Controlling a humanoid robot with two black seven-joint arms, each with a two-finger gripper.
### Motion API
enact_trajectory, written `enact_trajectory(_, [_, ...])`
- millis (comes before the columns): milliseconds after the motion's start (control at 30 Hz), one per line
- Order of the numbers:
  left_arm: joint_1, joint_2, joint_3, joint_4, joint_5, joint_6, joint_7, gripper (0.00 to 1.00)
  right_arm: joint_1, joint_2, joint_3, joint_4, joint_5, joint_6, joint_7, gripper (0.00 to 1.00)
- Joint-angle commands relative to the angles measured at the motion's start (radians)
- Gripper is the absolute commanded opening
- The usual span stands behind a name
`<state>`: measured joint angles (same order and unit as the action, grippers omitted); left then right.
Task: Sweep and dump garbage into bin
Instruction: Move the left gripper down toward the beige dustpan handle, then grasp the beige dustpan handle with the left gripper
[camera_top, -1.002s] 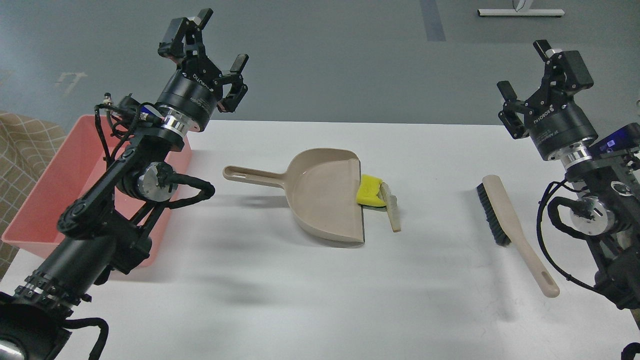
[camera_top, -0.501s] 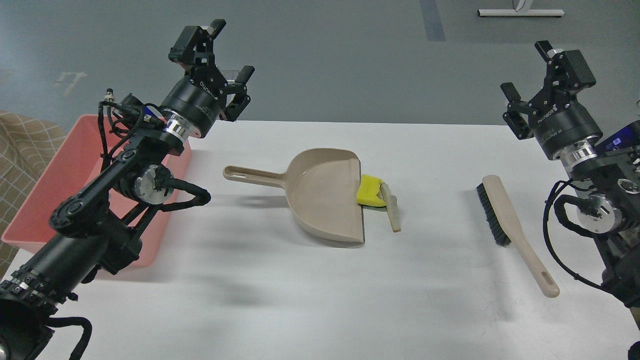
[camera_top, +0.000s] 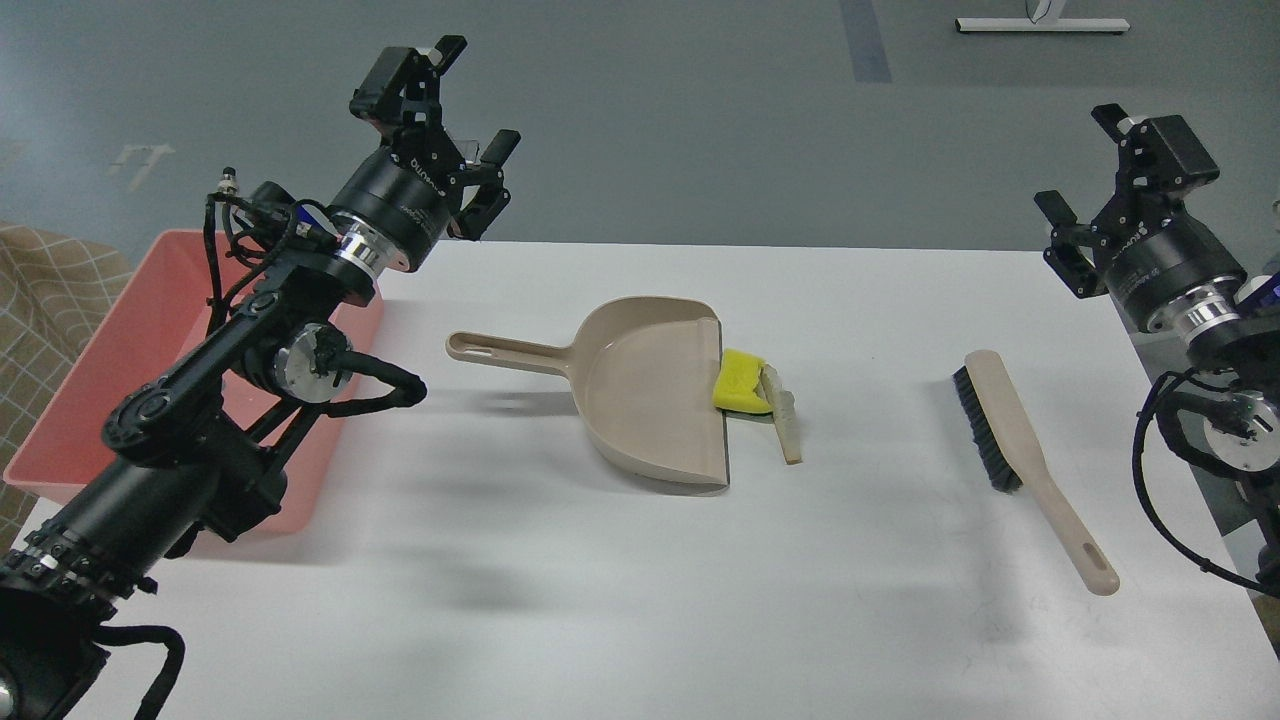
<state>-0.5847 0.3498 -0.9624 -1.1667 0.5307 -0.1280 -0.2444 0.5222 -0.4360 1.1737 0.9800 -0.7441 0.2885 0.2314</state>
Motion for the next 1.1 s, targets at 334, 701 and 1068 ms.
enact_trajectory(334, [0.008,0.037,0.031,-0.044,0.002,0.014,0.005,1.00,0.012,-0.001,0.001,0.000,-0.003,0.000,0.000,1.00])
enact_trajectory(701, [0.017,0.162,0.163,-0.149,0.057,0.057,0.002,1.00,0.010,-0.013,0.003,0.003,-0.001,0.000,0.000,1.00])
enact_trajectory(1068, [0.181,0.451,0.241,-0.439,0.308,0.129,-0.001,1.00,0.009,-0.013,0.003,0.003,0.000,0.000,0.000,1.00])
